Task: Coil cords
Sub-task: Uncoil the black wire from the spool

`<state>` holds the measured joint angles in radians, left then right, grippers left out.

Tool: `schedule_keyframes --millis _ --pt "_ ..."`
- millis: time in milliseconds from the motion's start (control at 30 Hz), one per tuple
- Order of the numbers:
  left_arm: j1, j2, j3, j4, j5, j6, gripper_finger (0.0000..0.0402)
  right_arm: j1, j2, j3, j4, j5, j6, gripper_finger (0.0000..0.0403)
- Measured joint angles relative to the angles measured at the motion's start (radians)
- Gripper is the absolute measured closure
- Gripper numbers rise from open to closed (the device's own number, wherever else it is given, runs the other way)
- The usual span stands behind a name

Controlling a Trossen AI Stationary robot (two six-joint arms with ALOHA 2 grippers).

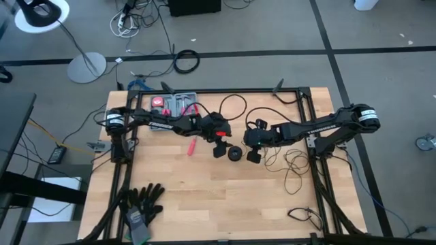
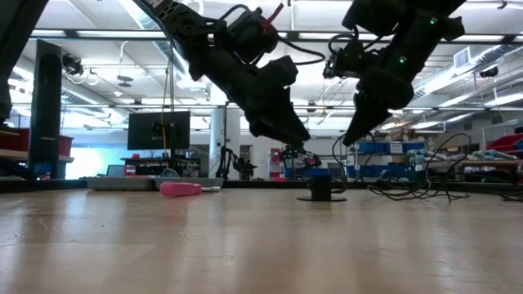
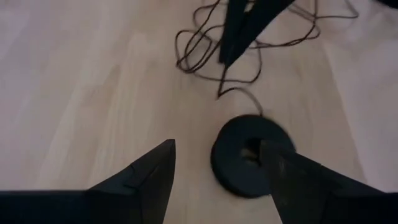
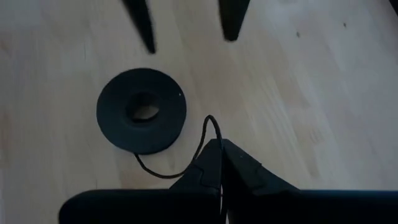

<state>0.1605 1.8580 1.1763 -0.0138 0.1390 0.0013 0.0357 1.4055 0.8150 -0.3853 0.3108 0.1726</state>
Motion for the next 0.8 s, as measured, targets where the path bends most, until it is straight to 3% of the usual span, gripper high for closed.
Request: schedule_keyframes --millis 367,800 --pt "-0.065 0.072 0.006 0.072 -0.057 0.025 0.0163 0.000 0.000 0.000 0.100 0.004 0.010 0.0403" --pt "-0.069 0.112 0.007 0.003 -0.141 0.023 0.0163 0.000 0.000 0.000 0.144 0.014 -0.011 0.0402"
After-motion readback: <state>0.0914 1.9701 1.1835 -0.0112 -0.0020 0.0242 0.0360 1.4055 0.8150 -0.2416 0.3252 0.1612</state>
